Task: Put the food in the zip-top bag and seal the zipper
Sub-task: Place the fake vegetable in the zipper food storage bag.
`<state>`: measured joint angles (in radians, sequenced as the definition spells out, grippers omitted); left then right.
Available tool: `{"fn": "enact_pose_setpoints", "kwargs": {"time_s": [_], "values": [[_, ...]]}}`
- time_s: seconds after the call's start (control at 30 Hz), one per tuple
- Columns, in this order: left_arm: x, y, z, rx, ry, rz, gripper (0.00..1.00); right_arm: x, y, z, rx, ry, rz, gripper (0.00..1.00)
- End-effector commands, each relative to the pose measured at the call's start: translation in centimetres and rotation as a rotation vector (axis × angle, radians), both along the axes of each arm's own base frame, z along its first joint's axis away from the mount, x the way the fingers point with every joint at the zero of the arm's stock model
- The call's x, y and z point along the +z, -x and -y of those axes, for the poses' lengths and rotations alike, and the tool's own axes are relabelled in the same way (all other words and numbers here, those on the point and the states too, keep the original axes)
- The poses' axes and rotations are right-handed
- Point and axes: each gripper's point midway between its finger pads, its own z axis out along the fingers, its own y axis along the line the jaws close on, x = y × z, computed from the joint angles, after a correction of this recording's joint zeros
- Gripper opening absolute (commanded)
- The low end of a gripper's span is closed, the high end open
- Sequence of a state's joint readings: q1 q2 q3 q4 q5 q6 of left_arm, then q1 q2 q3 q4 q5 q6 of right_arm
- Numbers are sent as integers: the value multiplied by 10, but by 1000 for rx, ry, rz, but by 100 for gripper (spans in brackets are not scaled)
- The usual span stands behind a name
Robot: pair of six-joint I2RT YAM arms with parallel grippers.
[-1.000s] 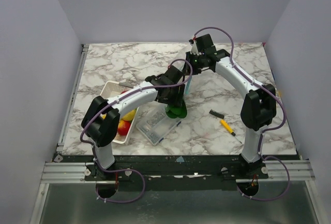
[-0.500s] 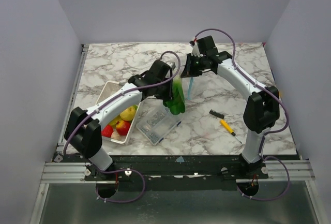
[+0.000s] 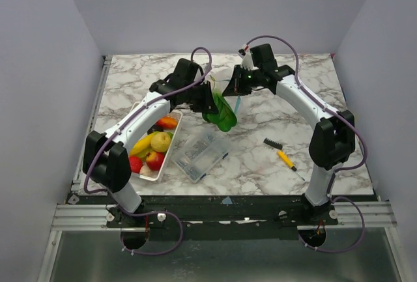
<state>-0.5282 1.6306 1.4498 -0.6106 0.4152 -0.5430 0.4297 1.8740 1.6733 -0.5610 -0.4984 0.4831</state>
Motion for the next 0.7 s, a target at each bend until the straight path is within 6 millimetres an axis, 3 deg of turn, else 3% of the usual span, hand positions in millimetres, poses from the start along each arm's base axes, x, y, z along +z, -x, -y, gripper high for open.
{"fn": "enact_pose_setpoints", "kwargs": {"time_s": [0.0,0.13,0.23,0.37,0.5,0.67], "values": [[20,-30,18,49,92,48,8,19,16,-18,59,-125,-44,0],[13,-41,14,111,61,72,39,23,13,-20,46,-148,-54,0],[11,-43,8,139,35,60,55,24,10,-21,39,-185,-71,0],[19,-26,0,123,29,56,75,22,5,-17,28,-203,-86,1],[28,2,-20,125,35,97,80,19,2,-10,17,-206,-89,1],[29,24,-44,164,48,112,70,16,6,-8,34,-211,-88,0]]}}
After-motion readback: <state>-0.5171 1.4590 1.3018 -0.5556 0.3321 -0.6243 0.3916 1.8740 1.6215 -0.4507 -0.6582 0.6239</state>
